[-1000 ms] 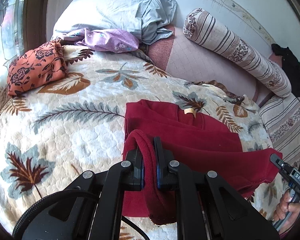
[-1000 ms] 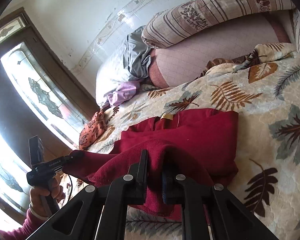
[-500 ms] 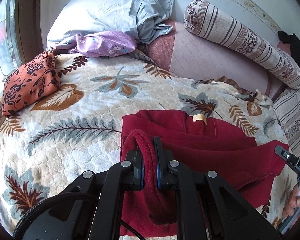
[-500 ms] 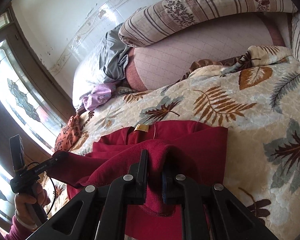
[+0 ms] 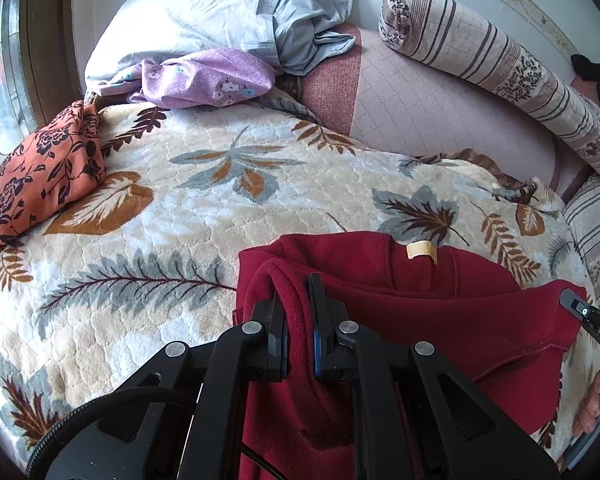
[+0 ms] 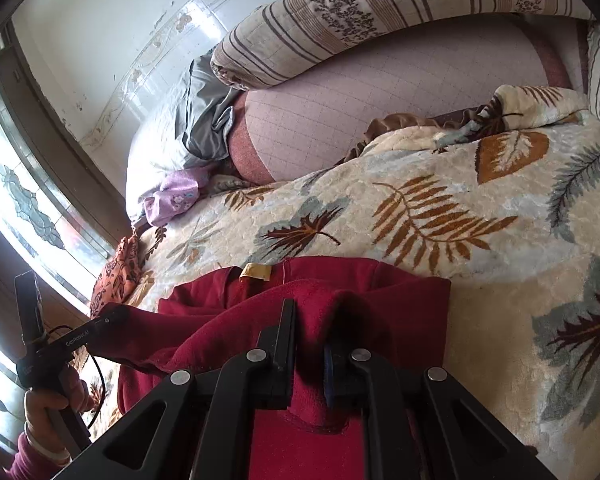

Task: Fold small clothes
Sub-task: 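Lay the hem down near the collar and open both grippers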

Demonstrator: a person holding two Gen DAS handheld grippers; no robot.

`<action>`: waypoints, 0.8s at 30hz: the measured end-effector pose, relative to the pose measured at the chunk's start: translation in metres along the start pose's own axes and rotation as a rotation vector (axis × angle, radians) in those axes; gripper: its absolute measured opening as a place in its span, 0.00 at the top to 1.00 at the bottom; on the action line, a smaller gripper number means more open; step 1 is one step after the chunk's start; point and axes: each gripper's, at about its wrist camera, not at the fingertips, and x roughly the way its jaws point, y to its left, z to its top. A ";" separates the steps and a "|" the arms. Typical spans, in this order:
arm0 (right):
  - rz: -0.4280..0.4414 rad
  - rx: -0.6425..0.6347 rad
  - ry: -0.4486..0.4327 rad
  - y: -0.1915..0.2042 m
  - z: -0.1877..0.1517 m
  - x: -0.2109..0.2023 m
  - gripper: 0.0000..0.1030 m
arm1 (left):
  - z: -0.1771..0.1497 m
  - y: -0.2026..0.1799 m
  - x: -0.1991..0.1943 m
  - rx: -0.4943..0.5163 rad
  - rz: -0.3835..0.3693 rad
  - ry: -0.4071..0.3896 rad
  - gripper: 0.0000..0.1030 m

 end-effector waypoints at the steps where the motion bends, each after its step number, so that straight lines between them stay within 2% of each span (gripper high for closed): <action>1: -0.004 0.005 0.001 -0.002 0.002 0.004 0.91 | 0.002 0.000 0.004 0.001 0.003 0.001 0.93; 10: -0.033 0.049 0.037 -0.023 0.013 0.044 0.91 | 0.006 0.003 0.044 -0.009 0.048 0.048 0.93; 18: -0.028 0.092 0.076 -0.040 0.014 0.064 0.91 | 0.003 0.004 0.058 -0.010 0.061 0.064 0.93; 21: -0.023 0.115 0.093 -0.045 0.014 0.072 0.91 | 0.004 0.007 0.063 -0.025 0.036 0.078 0.93; 24: -0.007 0.141 0.100 -0.049 0.016 0.074 0.91 | 0.005 0.015 0.057 -0.066 -0.023 0.073 0.91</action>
